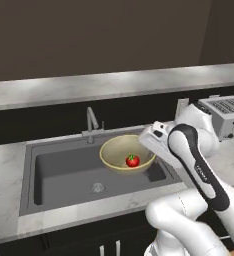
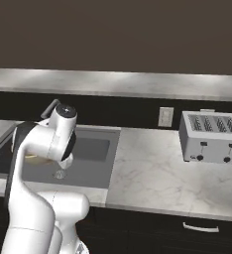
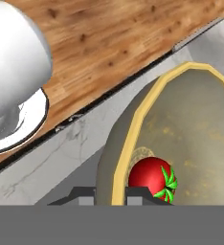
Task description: Pick the tomato from the cabinet and place it in the bowl. Then pick the bowl and place it in the sink. Then turn on the sink facuet.
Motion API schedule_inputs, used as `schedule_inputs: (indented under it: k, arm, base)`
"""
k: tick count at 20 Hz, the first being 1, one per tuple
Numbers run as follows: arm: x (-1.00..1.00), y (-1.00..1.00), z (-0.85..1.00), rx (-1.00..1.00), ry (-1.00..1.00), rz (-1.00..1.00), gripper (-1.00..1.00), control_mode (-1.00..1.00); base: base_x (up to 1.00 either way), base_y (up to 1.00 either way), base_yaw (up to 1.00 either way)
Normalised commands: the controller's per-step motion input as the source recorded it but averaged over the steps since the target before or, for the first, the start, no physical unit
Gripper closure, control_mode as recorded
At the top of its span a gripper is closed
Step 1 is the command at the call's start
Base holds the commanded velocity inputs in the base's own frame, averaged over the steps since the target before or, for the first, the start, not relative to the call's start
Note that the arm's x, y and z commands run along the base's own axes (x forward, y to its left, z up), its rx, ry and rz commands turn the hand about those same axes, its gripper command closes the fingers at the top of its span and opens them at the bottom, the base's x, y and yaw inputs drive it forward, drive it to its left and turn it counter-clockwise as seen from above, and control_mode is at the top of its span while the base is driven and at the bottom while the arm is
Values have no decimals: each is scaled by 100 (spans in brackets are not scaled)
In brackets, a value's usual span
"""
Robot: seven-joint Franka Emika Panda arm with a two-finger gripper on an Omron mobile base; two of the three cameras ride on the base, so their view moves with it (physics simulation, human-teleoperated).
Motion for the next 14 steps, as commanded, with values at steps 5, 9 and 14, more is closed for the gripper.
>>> schedule_inputs:
  k: [5, 9, 14]
  arm:
    - [57, 17, -50, 0, 0, 22, 100, -100]
    - [68, 18, -63, 0, 0, 22, 100, -100]
    - [72, 19, -56, 0, 0, 17, 100, -100]
  base:
    - [0, 0, 0]
    - [0, 0, 0]
    - [0, 0, 0]
